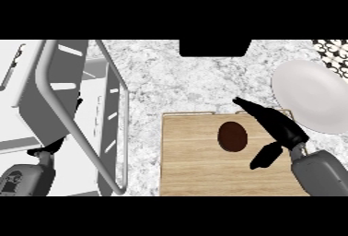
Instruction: Pick the cupcake from the tray and place it in the plate
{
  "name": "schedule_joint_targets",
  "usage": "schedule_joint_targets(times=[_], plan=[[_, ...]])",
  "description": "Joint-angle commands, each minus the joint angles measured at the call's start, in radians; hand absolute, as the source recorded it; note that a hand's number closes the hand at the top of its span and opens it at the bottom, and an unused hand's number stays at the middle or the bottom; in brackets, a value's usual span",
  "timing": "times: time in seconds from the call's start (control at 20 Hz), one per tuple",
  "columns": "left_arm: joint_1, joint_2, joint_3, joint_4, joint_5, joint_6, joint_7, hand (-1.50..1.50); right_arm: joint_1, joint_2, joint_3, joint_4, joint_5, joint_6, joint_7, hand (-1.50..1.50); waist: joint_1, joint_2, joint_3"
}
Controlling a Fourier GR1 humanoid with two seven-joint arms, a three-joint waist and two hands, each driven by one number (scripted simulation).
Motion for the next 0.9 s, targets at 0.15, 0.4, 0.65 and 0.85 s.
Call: schedule_joint_targets(times=[0.15, 0.4, 0.65, 0.85], plan=[[0.038, -0.032, 0.010, -0.042, -0.050, -0.014, -0.001, 0.00, 0.039, 0.068, -0.006, 0.037, 0.127, 0.013, -0.013, -1.50, -0.001, 0.000, -0.003], [-0.031, -0.046, 0.037, 0.053, -0.064, -0.036, -0.027, 0.00, -0.053, 0.161, -0.014, 0.132, 0.199, 0.019, 0.029, -1.50, 0.000, 0.002, -0.003], [0.043, -0.072, 0.009, -0.100, -0.076, -0.003, 0.050, 0.00, -0.072, 0.184, -0.011, 0.167, 0.254, 0.036, 0.012, -1.50, 0.004, 0.000, -0.003], [0.013, -0.064, 0.033, -0.034, -0.071, -0.026, 0.021, 0.00, -0.104, 0.175, -0.005, 0.246, 0.264, 0.095, -0.071, 1.50, 0.004, 0.002, -0.003]])
